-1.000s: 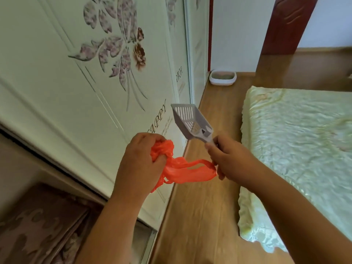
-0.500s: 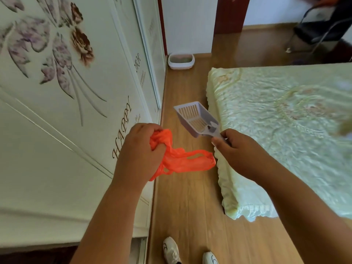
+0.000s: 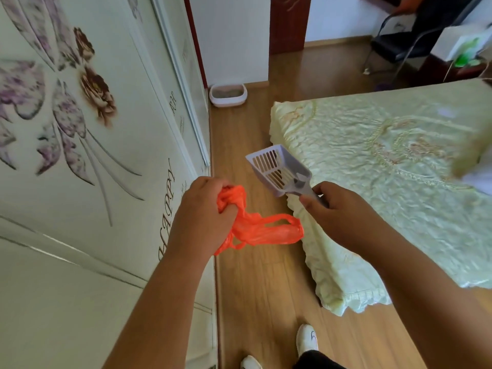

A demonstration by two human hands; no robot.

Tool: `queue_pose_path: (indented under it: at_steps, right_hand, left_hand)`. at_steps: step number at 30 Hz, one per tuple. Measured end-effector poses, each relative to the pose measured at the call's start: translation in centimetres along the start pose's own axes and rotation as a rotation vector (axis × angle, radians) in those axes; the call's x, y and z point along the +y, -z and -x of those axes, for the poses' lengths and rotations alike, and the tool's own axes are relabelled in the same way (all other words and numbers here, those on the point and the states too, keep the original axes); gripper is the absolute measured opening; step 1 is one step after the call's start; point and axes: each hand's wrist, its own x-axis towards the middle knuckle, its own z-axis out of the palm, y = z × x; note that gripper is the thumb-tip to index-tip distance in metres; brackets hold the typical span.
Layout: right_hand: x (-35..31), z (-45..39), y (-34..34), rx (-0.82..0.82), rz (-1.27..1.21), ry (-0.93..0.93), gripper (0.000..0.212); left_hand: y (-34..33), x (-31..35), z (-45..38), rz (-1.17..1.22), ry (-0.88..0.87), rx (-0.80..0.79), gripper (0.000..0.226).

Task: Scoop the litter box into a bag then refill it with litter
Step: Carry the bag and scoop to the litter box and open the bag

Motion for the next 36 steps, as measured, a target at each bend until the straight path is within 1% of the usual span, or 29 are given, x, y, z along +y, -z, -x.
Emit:
queue_pose_path:
  at_steps: [5,9,13,20,23,28,33,36]
  right_hand:
    - [0.7,-4.0,0.4,0.054,-0.037,-0.020,0.028]
    - [1.2,-8.6,1.3,0.067,-0.062,0.020,0.028]
    - [1.9,-14.1,3.1,0.051,-0.069,0.063,0.030]
    - [3.4,-22.5,7.3,0.037,-0.080,0.086,0.032]
    - [3.8,-24.7,8.7,0.027,-0.092,0.105,0.036]
    - [4.3,-27.5,10.1,0.011,-0.104,0.111,0.032]
    - [4.2,-30.0,10.5,0.037,-0.246,0.111,0.030]
    - [3.8,-31.5,10.7,0.036,-0.254,0.124,0.029]
  left_hand:
    - [-1.1,-0.3,-3.3,-0.013,0.016,-0.011,0.033]
    - [-2.3,0.2,-6.7,-0.035,0.023,-0.015,0.032]
    - [-3.6,1.9,-11.6,-0.048,0.040,0.006,0.031]
    - [-6.3,5.1,-18.9,-0.045,0.074,0.078,0.030]
    - [-7.6,5.9,-20.9,-0.007,0.092,0.077,0.031]
    - [-9.3,7.1,-24.5,0.070,0.144,0.042,0.034]
    - [-11.0,7.9,-28.3,0.114,0.148,0.023,0.033]
    - [-11.8,7.8,-30.6,0.127,0.141,0.007,0.033]
